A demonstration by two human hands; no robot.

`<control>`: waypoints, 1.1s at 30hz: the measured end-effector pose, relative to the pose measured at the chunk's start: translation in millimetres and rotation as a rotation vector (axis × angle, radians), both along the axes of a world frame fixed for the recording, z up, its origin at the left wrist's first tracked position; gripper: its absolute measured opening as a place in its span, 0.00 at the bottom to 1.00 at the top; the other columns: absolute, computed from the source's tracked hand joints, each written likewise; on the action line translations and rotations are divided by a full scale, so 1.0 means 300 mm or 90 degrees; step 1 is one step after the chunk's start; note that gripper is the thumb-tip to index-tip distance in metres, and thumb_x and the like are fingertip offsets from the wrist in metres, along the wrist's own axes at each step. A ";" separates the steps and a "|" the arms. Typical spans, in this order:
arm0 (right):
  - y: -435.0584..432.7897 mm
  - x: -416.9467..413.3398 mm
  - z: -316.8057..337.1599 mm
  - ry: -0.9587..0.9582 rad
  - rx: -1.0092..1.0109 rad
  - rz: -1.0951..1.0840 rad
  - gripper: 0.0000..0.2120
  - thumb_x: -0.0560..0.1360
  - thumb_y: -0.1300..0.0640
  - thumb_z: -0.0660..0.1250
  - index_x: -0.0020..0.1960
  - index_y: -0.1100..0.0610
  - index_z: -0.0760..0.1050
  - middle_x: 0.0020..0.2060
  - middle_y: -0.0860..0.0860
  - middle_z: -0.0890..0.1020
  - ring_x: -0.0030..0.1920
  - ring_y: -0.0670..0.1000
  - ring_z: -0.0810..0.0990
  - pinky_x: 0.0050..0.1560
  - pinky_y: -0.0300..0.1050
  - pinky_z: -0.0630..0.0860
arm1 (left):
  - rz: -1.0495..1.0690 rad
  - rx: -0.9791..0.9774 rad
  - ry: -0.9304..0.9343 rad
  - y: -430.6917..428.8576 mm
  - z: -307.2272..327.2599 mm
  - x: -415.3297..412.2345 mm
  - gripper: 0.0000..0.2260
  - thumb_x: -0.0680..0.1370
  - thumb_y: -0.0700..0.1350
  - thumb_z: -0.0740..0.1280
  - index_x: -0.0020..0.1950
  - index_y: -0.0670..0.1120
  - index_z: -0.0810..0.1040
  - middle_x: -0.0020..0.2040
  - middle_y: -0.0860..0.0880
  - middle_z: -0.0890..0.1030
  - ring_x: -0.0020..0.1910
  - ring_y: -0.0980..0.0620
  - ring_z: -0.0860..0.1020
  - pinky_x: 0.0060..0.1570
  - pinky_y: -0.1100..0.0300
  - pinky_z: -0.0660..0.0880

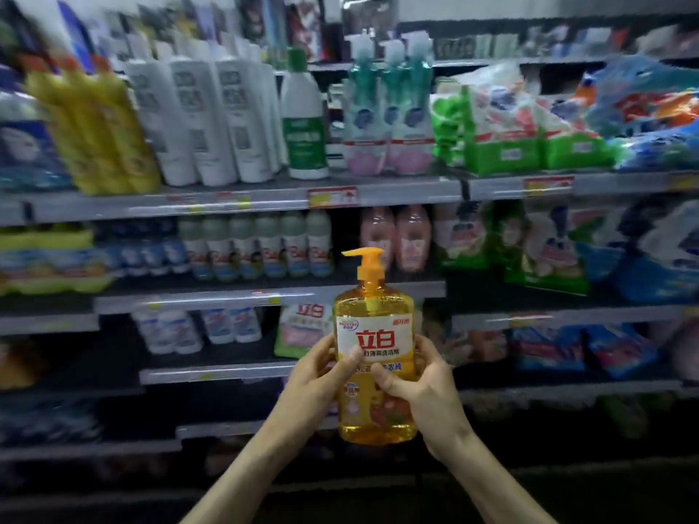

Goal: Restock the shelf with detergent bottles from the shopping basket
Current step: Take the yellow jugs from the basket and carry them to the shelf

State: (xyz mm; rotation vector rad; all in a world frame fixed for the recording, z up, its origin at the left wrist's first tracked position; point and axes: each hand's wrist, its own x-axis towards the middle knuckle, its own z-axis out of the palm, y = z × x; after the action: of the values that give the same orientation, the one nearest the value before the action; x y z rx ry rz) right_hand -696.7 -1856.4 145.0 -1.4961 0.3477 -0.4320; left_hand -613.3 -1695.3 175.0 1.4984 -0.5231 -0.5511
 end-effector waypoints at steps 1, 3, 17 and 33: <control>0.053 0.042 0.013 -0.004 -0.005 0.026 0.28 0.72 0.57 0.81 0.68 0.53 0.75 0.57 0.51 0.88 0.58 0.53 0.87 0.62 0.60 0.83 | 0.028 -0.006 -0.006 0.068 0.016 0.014 0.16 0.83 0.51 0.67 0.70 0.52 0.78 0.62 0.50 0.86 0.61 0.50 0.85 0.60 0.48 0.83; 0.169 0.121 0.044 -0.012 -0.011 0.079 0.27 0.73 0.58 0.81 0.69 0.53 0.75 0.58 0.52 0.87 0.58 0.53 0.87 0.62 0.60 0.83 | 0.073 -0.014 -0.021 0.209 0.039 0.043 0.16 0.83 0.50 0.66 0.71 0.50 0.78 0.62 0.49 0.86 0.62 0.49 0.85 0.62 0.47 0.82; 1.203 0.549 0.145 -0.072 -0.027 0.313 0.33 0.65 0.50 0.84 0.67 0.52 0.76 0.56 0.49 0.88 0.56 0.51 0.88 0.59 0.59 0.84 | 0.354 -0.025 -0.125 1.240 0.131 0.225 0.15 0.84 0.50 0.65 0.70 0.52 0.79 0.62 0.51 0.86 0.63 0.51 0.84 0.61 0.50 0.82; 1.903 1.170 0.252 -0.093 -0.144 0.520 0.32 0.66 0.46 0.84 0.65 0.44 0.73 0.57 0.44 0.87 0.57 0.43 0.86 0.60 0.53 0.84 | 0.534 -0.013 -0.126 1.933 0.184 0.691 0.16 0.81 0.56 0.67 0.69 0.58 0.77 0.59 0.57 0.87 0.59 0.56 0.85 0.53 0.59 0.83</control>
State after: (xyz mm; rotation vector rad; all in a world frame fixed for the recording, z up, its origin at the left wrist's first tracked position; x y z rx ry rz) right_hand -345.7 -1285.5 220.5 -1.6702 -0.4424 0.0808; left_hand -405.9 -1115.4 230.1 1.5977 -0.0153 0.2575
